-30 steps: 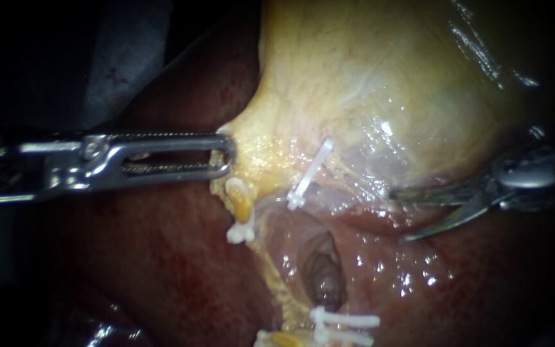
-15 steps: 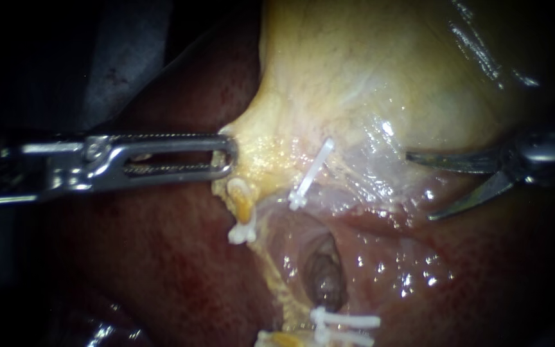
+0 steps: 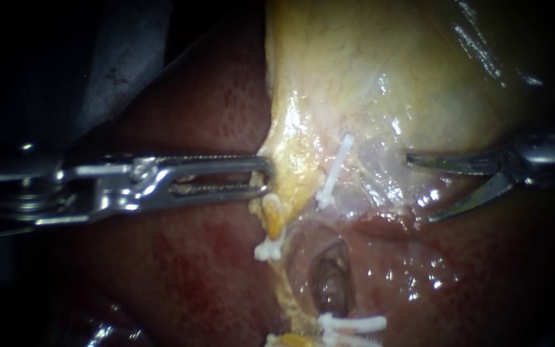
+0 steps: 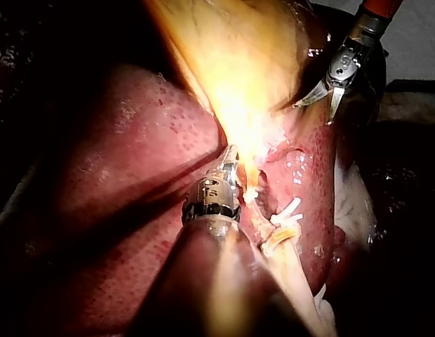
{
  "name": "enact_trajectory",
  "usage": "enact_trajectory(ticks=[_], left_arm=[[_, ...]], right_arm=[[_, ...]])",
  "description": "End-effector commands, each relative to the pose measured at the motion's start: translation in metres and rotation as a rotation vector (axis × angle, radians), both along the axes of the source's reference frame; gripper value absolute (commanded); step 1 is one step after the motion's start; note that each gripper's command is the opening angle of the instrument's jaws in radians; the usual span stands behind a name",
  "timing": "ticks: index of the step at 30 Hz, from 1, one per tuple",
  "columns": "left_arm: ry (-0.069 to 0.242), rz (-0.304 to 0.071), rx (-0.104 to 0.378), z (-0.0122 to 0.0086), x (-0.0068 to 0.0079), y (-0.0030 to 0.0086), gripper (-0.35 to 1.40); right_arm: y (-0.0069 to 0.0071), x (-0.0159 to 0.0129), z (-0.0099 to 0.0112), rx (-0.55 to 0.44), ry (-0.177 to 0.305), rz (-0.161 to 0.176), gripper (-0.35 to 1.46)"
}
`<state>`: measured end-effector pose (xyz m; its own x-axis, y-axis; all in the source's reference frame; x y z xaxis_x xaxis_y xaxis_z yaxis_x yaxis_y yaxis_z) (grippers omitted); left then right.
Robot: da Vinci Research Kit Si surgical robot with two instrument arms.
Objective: Go back from the cut right tube
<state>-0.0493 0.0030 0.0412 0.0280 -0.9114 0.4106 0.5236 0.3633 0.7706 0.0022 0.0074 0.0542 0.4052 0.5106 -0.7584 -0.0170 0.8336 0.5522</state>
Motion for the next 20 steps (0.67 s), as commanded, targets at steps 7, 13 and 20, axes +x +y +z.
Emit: enact_trajectory(ticks=[7,13,20], left_arm=[[0.002,0.009,0.001,0.0003,-0.0007,-0.0005,-0.35],[0.002,0.01,0.001,0.0003,-0.0007,-0.0005,-0.35],[0.002,0.009,0.003,0.0,-0.0008,-0.0005,-0.35]], right_arm=[[0.0,0.0001,0.0001,0.0,0.0,0.0,0.74],[0.0,0.0001,0.0001,0.0,0.0,0.0,0.74],[0.0,0.0001,0.0001,0.0,0.0,0.0,0.76]])
